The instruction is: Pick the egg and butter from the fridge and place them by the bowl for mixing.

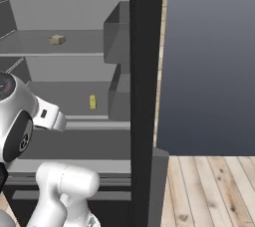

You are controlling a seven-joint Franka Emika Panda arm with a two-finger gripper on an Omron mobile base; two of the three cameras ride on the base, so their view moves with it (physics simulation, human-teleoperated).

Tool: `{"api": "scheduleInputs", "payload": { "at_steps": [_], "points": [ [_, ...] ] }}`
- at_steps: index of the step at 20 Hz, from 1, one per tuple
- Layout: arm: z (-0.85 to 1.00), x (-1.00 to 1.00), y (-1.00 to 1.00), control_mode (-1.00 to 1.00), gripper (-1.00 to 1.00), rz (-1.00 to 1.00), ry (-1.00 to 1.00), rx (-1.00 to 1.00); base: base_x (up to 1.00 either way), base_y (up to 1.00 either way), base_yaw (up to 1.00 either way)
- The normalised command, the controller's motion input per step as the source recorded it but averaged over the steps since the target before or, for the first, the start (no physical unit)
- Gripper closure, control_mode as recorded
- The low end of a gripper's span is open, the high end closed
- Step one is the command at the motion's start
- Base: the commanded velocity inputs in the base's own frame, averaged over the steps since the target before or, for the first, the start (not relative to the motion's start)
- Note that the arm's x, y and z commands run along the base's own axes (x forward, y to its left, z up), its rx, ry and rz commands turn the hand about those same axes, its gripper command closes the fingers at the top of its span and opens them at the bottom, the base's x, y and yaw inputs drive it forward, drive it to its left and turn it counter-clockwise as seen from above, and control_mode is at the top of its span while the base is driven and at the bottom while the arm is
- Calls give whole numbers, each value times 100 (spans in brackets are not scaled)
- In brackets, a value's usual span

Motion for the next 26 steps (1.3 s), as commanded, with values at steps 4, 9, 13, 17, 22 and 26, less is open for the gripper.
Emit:
{"api": "scheduleInputs", "payload": {
  "at_steps": [4,9,13,17,22,26],
  "points": [
    [0,0,0,100,-100,0,0,0,4,0,0],
    [0,71,0,-100,-100,0,3,0,0,0,0],
    [-4,43,0,-100,-100,1,1,-13,0,0,0],
    [-11,4,1,-100,-100,1,2,-25,0,0,0],
    [0,0,0,-100,-100,1,1,-4,0,0,0],
    [0,15,-8,-100,-100,0,0,0,0,0,0]
  ]
}}
